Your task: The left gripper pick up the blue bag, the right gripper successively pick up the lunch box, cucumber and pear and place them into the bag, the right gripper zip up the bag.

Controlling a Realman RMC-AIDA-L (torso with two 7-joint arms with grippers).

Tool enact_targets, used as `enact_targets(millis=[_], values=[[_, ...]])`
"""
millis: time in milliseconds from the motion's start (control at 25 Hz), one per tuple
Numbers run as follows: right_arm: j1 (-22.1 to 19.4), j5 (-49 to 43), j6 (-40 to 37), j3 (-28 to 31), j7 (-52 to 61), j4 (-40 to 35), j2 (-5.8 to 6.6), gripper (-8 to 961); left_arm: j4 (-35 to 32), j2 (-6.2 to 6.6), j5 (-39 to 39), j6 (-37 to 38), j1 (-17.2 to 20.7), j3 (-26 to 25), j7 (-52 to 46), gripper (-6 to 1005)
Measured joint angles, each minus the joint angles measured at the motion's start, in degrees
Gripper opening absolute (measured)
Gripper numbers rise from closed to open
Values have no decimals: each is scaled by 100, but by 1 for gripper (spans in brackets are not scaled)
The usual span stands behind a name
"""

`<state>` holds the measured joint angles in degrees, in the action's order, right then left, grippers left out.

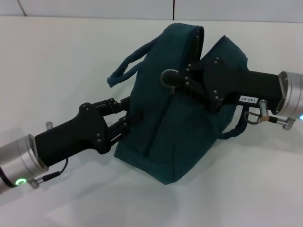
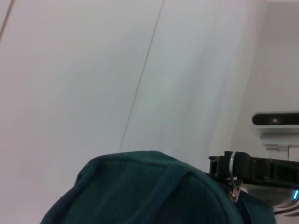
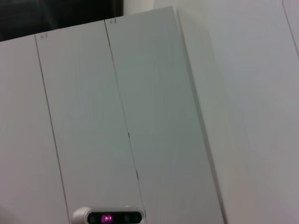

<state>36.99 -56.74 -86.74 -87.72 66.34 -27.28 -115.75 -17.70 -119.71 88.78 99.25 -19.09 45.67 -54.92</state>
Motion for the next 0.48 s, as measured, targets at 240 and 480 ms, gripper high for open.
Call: enact_targets(millis=[240, 480], values=[[-161, 205, -137, 69, -200, -15, 0, 11, 12, 0, 15, -3, -19, 10, 127, 260], [-347, 433, -163, 288, -253, -5, -9, 10, -6, 16, 71, -1, 4, 245, 138, 113]])
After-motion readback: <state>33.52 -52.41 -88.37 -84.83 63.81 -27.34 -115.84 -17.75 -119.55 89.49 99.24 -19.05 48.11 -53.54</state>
